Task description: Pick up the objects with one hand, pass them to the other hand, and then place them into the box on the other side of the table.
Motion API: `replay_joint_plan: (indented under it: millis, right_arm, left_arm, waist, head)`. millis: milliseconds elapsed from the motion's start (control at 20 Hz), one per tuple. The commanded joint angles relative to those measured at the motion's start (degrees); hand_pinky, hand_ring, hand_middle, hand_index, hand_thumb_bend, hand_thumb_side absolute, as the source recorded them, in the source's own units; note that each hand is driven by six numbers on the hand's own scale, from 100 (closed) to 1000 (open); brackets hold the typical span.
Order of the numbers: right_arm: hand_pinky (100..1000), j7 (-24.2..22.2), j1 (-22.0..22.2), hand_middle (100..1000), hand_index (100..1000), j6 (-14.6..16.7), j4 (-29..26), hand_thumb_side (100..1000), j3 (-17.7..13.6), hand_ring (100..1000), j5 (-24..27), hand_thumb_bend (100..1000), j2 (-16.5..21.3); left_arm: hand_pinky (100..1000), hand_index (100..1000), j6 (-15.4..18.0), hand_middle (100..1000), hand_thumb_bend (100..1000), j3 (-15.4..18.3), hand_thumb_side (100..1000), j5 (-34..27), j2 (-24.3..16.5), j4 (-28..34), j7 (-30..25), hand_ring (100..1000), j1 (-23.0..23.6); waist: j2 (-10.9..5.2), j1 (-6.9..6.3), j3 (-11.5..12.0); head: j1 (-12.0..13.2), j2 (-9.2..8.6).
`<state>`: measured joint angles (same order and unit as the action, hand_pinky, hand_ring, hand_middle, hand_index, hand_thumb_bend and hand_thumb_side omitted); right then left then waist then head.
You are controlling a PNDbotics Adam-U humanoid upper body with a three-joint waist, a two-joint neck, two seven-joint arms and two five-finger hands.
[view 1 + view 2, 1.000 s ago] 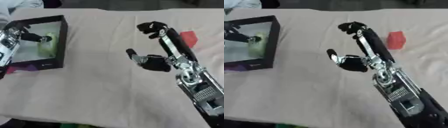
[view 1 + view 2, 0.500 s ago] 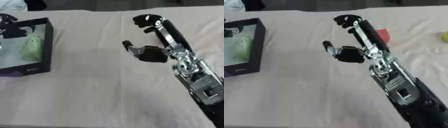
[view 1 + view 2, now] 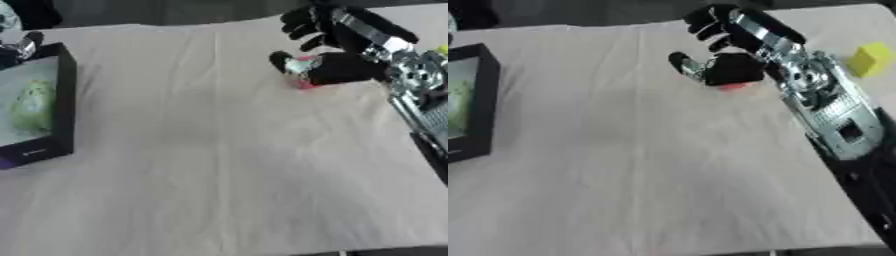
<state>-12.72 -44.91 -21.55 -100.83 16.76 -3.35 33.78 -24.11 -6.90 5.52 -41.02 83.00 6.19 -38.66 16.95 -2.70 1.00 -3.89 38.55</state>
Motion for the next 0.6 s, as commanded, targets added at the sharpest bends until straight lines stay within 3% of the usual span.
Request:
replay_joint_plan:
  millis: [50,600]
  right_arm:
    - [788,-2.07,-2.28,790,845,1.38,3.08,318,-1.79,847,-1.57,389,3.76]
    - [812,-5.15,-5.35,829,862,1.86,19.69,313,-5.45,865,-12.88,485,11.04]
  left_arm:
    - [742,772,0.48,678,464,0.19,362,-0.79,-2.97,2.32,0.66,695,-0.39]
    - [740,756,1.84,662,460,0.42,348,-1.96,-3.29,7.16,2.45,690,0.75]
  waist:
    - [-0.96,-0.13,0.05]
    - [-0.18,-0.06,0.05]
  head:
    - [-1.49,-1.22]
    - [-4.63,-2.51]
